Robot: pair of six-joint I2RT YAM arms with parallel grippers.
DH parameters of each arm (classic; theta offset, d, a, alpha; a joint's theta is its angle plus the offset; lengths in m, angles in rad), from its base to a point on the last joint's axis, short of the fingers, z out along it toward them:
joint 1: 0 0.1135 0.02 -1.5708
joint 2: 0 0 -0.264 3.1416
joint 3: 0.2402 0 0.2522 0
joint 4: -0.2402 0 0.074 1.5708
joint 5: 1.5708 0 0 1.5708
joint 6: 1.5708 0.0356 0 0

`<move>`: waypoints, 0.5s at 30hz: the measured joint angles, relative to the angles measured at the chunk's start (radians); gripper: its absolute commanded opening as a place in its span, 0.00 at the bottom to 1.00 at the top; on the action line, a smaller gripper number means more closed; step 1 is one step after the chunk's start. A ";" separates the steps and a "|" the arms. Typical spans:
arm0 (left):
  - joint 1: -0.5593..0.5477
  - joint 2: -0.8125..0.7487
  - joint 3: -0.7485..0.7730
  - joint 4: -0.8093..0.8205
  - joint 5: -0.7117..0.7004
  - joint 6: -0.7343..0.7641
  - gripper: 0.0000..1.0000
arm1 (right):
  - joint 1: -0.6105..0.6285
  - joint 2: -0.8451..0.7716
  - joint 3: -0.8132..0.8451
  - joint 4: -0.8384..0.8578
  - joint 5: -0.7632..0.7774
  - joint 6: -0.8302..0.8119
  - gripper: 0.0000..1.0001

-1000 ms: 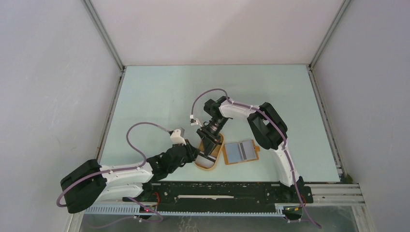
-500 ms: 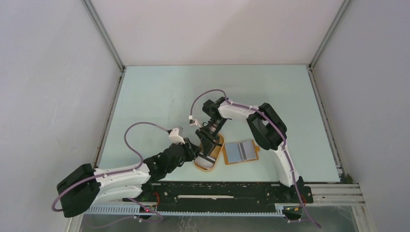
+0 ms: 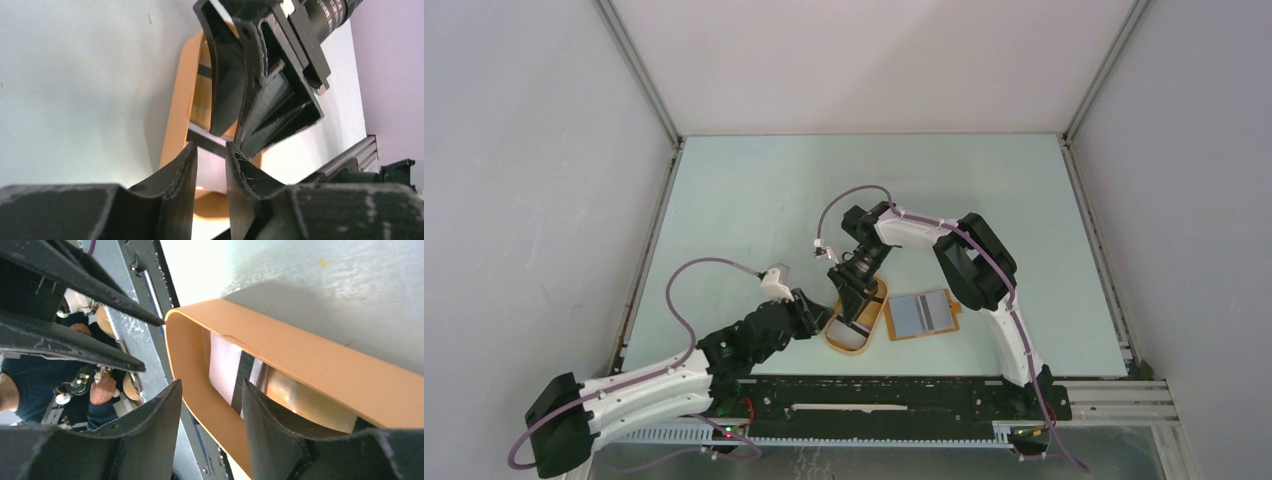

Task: Put the credit cards into the card holder
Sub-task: Pick up the credit card from the storage box.

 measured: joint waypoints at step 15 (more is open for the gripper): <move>-0.017 -0.148 -0.002 -0.309 0.155 -0.118 0.19 | 0.018 -0.039 -0.048 0.112 0.141 0.063 0.58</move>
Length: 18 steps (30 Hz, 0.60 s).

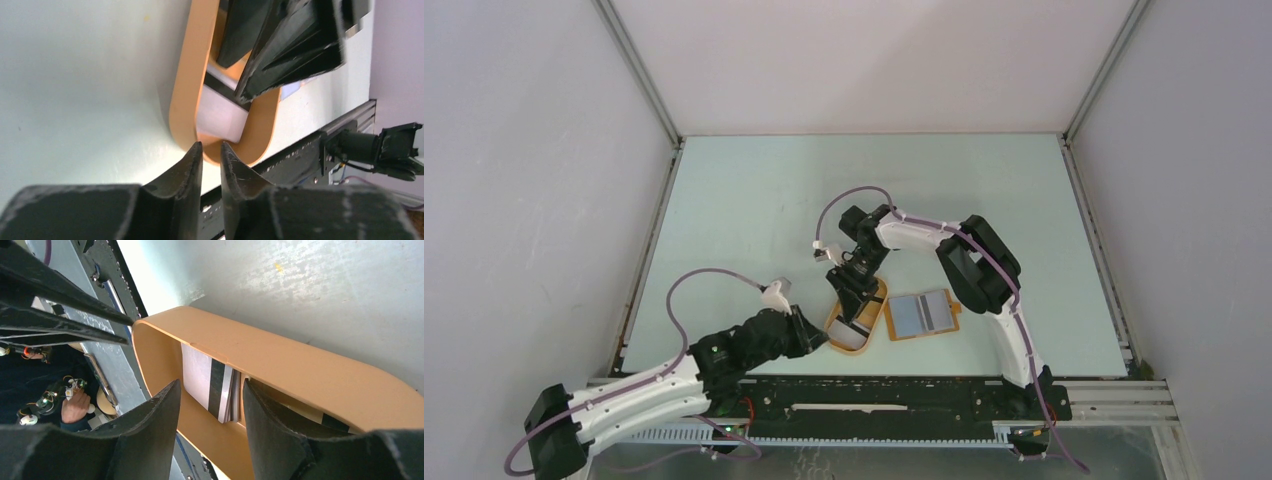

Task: Put the credit cards into the card holder
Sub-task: Pick up the credit card from the storage box.

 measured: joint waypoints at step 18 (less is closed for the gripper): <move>-0.079 0.073 0.021 -0.066 0.016 -0.069 0.42 | 0.002 0.000 0.000 0.003 -0.005 0.008 0.58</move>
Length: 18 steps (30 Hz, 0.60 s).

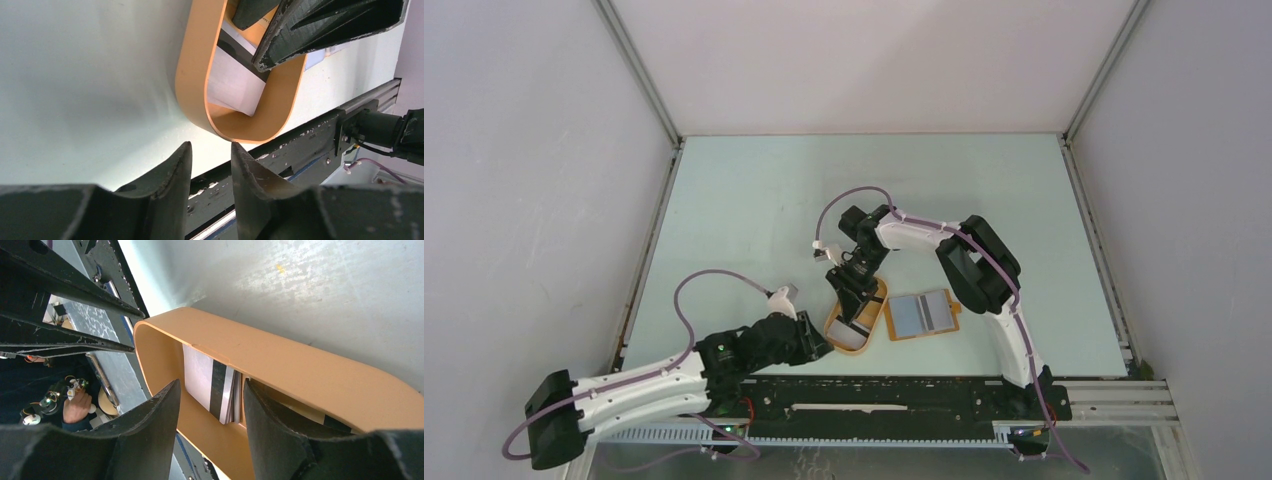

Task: Put the credit cards into the card holder
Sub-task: Pick up the credit card from the storage box.

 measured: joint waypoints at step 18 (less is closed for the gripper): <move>-0.005 0.169 0.000 0.197 0.007 -0.029 0.45 | -0.001 0.000 -0.002 0.003 -0.034 -0.003 0.58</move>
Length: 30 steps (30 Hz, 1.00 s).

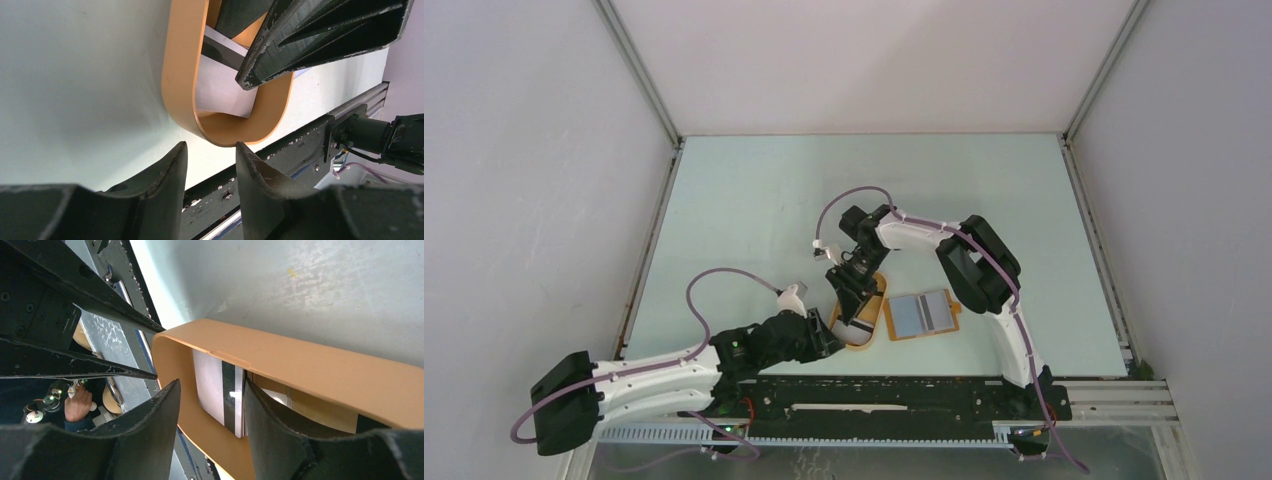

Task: Put the credit cards into the card holder
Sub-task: Pick up the credit card from the storage box.

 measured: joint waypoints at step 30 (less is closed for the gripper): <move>-0.008 0.019 0.000 0.026 0.010 0.001 0.43 | -0.003 -0.017 0.039 -0.129 -0.127 -0.176 0.57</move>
